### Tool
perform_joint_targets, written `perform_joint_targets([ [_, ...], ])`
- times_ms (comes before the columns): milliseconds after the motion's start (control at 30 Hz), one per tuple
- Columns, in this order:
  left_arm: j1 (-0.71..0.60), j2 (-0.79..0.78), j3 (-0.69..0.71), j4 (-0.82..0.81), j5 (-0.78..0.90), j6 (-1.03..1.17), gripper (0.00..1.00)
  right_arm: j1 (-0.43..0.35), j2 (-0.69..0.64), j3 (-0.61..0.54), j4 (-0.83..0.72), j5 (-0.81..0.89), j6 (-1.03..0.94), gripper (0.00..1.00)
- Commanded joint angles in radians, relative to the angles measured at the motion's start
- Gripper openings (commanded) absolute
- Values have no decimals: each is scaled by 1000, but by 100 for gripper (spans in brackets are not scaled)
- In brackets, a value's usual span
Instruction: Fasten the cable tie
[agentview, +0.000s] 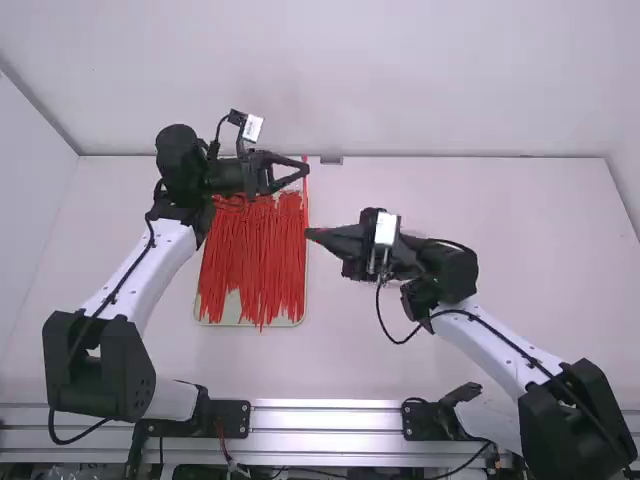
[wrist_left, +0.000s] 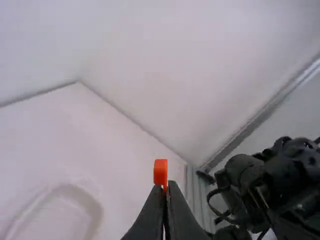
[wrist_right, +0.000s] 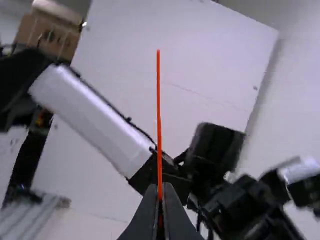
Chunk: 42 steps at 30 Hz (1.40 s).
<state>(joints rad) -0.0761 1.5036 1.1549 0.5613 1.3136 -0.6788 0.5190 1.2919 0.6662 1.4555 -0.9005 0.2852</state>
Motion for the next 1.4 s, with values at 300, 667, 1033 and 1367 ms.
perform_joint_targets([
  [300,5,-2,80,128,142,69,1,6,-7,-1,-72,122,578,0],
  [667,14,-2,114,128,253,314,1,71,-7,100,-364,104,631,0],
  [1033,82,-2,114,125,253,452,1,72,-11,131,-496,36,772,0],
  [1367,75,-2,86,126,253,549,1,101,-12,131,-601,7,819,0],
])
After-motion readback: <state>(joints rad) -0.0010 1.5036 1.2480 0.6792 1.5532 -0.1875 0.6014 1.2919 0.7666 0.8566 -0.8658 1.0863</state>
